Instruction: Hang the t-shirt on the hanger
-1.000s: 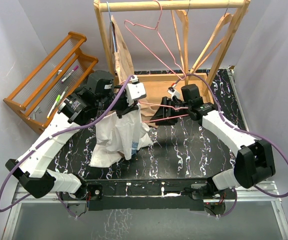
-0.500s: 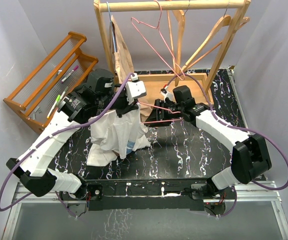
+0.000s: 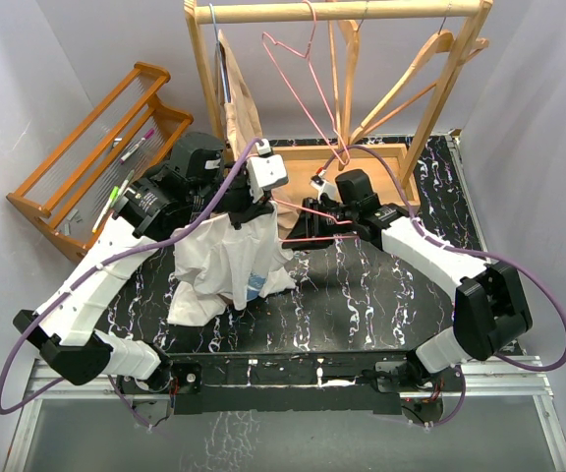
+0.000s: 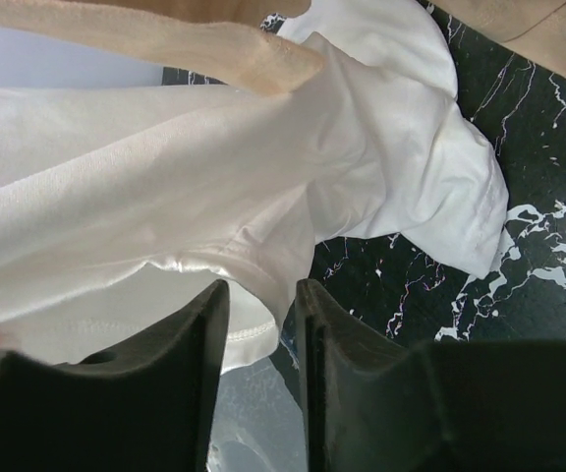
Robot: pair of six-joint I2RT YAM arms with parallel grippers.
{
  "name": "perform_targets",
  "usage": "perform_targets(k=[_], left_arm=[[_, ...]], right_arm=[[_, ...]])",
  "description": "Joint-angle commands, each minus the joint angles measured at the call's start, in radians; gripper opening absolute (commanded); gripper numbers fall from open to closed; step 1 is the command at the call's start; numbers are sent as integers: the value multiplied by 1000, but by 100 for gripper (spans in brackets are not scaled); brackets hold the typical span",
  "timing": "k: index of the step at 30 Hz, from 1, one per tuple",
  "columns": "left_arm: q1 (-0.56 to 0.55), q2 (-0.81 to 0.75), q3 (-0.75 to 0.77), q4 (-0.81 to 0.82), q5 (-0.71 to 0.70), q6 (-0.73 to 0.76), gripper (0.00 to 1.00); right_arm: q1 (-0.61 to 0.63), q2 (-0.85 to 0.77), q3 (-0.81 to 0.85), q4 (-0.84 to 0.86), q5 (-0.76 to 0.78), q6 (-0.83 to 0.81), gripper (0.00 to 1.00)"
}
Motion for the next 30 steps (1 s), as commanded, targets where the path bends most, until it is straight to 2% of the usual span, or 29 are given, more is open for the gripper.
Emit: perform_targets(k=[1,5,10,21,30], left_arm=[[-8,-32,52,138,80,-47,0],[-8,-45,40,139,81,-51,0],[-9,-60,28,142,73,-53,0],[-8,-82,-14,148,75,-44,0],[-9,-97,-78,160,80,-15,0]], right_arm=[[48,29,-8,-33,-19,27,30],[53,20,-10,-47,-13,27,9],[53,-38,7,-118,85,17,8],[53,-229,106,-418,439,29,8],[53,-343,184,-569,665,89,8]])
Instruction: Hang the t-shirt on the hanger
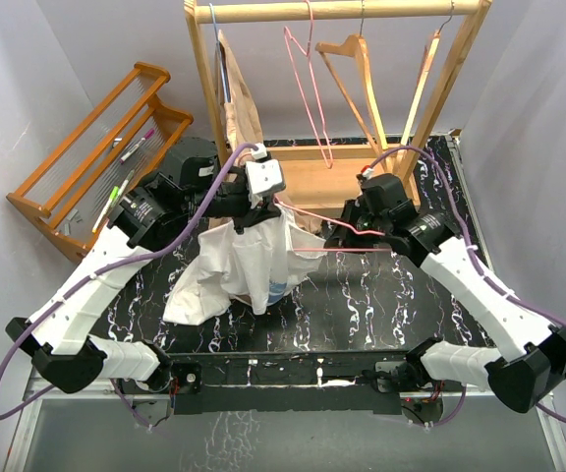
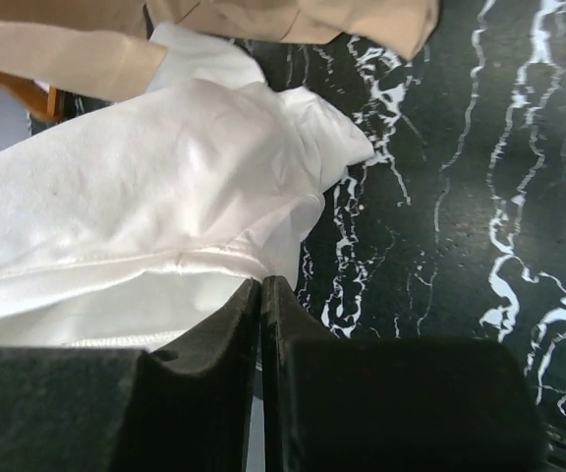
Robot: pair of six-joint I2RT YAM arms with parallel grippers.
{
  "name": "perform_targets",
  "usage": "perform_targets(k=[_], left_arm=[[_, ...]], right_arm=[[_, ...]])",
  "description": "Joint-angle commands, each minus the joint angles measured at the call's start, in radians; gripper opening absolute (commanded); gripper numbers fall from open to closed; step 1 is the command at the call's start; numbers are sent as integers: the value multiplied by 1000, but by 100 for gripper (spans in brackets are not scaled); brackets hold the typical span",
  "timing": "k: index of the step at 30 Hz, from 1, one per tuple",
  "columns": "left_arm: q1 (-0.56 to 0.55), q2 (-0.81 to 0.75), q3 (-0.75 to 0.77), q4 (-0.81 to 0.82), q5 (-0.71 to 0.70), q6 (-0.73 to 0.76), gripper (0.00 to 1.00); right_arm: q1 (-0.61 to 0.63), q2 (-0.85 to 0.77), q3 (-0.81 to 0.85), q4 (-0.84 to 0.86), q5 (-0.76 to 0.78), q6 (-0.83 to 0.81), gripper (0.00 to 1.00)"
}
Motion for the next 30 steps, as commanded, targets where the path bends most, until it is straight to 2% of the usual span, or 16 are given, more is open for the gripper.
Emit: perform_targets(k=[1,10,19,30], left_arm=[[4,-49,-36,62,-16,14,0],[4,-71,-134,98,-81,53,0],[4,-106,-253,244,-314,28,0],[5,-129,-298,281,-473,67,0]], right_arm=[[8,-54,89,-89,172,39,8],[8,-64,209,-179,328,45,8],[7,-79,230,-230,413,49,8],[6,-96,219,-275,490,62,8]])
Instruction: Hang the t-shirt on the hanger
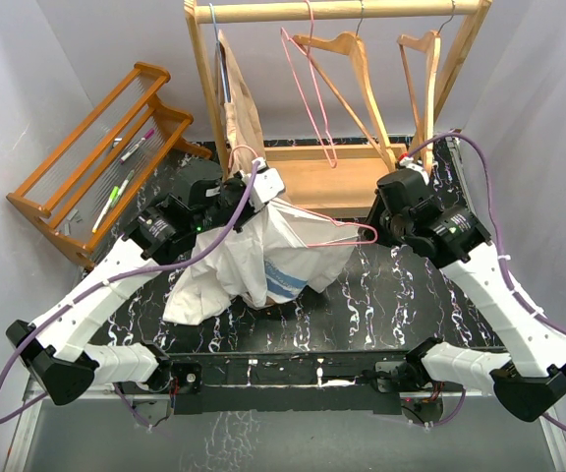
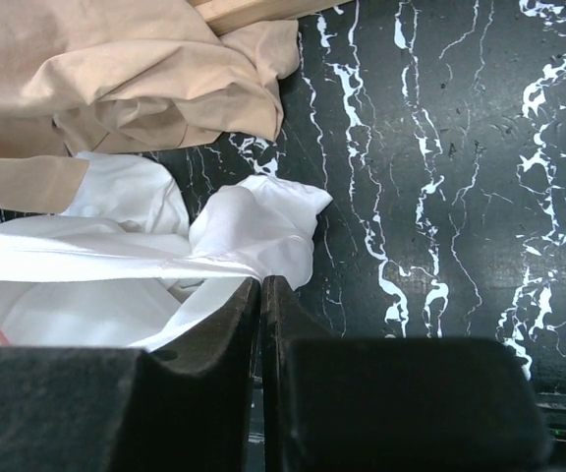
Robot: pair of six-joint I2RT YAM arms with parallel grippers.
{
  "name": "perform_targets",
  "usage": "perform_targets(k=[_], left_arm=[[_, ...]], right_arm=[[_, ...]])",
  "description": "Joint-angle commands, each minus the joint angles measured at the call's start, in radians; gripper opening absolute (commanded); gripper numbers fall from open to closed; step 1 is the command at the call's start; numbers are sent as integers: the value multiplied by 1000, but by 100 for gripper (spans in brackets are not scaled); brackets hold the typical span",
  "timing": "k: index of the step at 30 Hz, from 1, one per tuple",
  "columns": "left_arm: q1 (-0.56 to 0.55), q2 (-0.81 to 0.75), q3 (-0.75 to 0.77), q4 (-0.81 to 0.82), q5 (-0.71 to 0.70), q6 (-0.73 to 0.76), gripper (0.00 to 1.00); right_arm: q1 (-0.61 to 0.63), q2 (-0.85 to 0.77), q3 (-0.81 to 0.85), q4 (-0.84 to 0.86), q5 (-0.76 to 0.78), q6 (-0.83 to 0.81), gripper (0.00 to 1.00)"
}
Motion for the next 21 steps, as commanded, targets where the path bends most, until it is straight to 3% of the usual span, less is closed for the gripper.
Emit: perform_targets(k=[1,11,21], left_arm=[[4,-53,-20,59,-140,25,0],[4,-69,-77,38,-176,133,0],[4,-1,-77,90,-383,92,0]], right_arm=[[0,-33,34,-18,81,11,8],[0,-25,106,-55,165,15,8],[1,38,211,-77,164,-38,8]])
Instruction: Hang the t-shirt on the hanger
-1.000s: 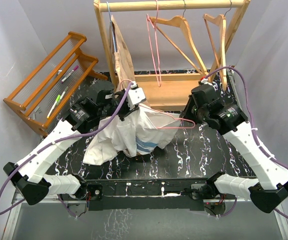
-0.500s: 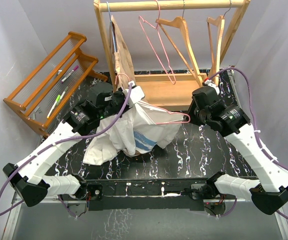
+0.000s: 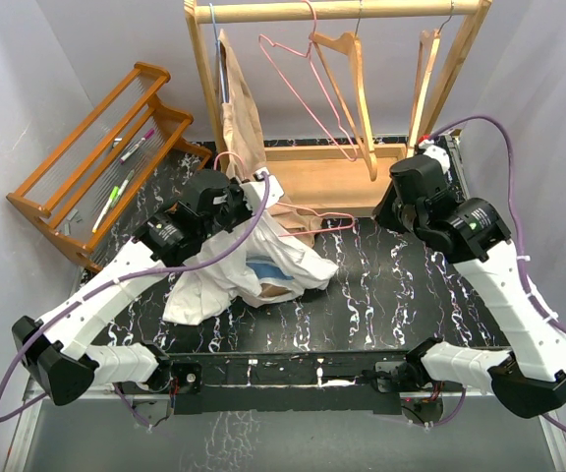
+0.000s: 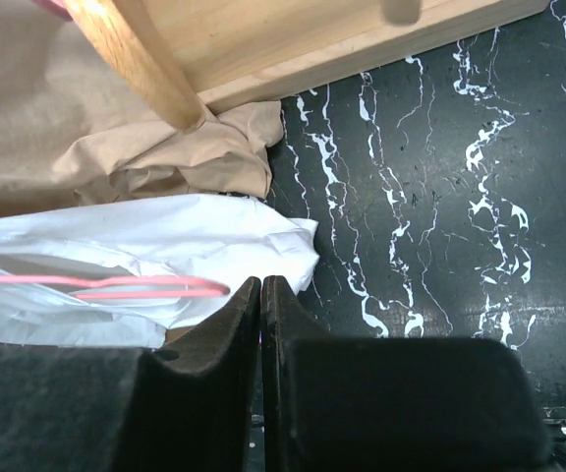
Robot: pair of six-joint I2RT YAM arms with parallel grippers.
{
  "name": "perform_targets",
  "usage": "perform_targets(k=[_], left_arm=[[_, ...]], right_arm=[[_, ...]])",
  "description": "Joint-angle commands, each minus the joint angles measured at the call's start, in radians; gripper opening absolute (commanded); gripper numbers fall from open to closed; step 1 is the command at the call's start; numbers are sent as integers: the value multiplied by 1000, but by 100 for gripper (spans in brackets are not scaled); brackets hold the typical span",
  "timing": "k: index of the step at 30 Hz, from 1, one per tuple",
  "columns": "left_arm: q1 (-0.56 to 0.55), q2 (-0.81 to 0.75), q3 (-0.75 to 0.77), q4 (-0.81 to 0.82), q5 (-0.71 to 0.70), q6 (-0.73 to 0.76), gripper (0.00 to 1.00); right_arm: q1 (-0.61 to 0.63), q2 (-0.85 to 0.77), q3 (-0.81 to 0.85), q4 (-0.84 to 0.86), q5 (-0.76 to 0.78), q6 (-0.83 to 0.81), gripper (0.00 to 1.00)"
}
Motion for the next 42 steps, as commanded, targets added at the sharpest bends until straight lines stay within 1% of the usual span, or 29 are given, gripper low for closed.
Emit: perform_targets(k=[1,5,7,8,10,12,16,18,23,25,27,30,32,37,42], left_arm=[[3,16,38,52,-107,-30,0],[3,25,52,46,-99,-34,0],[3,19,48,45,-98,-36,0],[3,10,44,49,-92,-35,0],[3,-1,39,51,-89,-28,0],[3,-17,34,52,-73,-37,0],[3,-47,18,63,-53,-29,0],[3,-49,19,49,-42,-32,0],[3,-43,17,51,-26,-44,0],[3,-34,23,49,-23,-53,0],[3,-29,27,54,-23,-60,0],[4,-29,21,60,-16,-68,0],[3,-35,8,66,4,-71,0],[4,-46,-29,136,86,-72,0],[3,-24,-37,205,190,-35,0]], right_arm=[[0,30,49,5,19,-32,8],[1,32,12,22,-15,-33,8],[1,21,-32,31,-32,-5,8],[-1,2,-68,54,-45,20,11],[-9,-33,-139,109,-106,62,25],[-35,-48,-206,138,-195,105,35],[-61,-58,-292,186,-316,151,47],[-95,-67,-326,221,-371,148,52],[-250,-115,-484,418,-631,159,54],[-309,-130,-535,486,-716,192,54],[-333,-127,-578,550,-782,232,54],[-337,-106,-654,685,-889,306,53],[-337,-77,-672,750,-952,330,52],[-321,1,-644,736,-1005,278,51],[-293,35,-638,748,-1016,264,50]])
